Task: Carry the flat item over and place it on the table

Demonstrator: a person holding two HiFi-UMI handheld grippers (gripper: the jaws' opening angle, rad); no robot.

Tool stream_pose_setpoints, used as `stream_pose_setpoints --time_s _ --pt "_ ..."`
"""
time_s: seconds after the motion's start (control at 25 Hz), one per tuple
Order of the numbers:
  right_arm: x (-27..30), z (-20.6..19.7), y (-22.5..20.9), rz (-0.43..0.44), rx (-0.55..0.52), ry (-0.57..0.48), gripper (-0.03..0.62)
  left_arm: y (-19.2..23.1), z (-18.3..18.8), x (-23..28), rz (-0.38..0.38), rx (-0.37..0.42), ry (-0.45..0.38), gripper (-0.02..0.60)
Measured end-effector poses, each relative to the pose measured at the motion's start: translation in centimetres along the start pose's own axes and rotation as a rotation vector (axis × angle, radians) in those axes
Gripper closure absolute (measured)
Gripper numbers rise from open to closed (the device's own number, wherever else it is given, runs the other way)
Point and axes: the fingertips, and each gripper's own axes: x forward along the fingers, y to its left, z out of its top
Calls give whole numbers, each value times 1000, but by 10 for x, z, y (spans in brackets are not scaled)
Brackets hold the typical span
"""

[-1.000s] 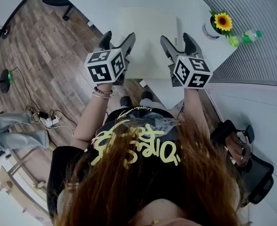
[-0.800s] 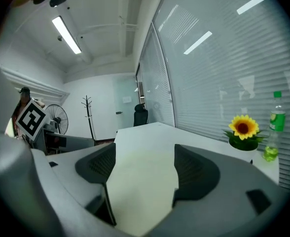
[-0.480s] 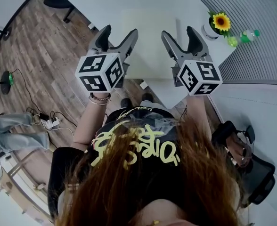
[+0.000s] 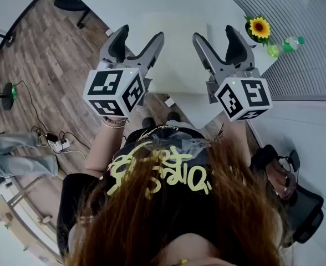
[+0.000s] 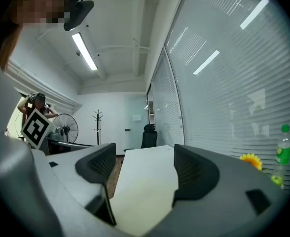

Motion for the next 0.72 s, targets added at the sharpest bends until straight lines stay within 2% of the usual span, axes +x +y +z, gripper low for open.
stream_pose_setpoints --time_s 0.12,0.36,0.64,0.68,0.72 --pt "-2 8 4 13 -8 -21 221 1 5 -4 11 25 -9 224" --pt "-8 21 7 27 6 -61 221 2 20 -12 13 12 -53 224" --pt "-11 27 16 72 -1 -54 224 0 32 -18 4 22 -79 235" --pt "-12 27 17 70 -13 -57 228 0 33 -18 3 23 -83 242" --pt "-13 28 17 66 -21 -61 260 -1 34 -19 4 25 -87 251"
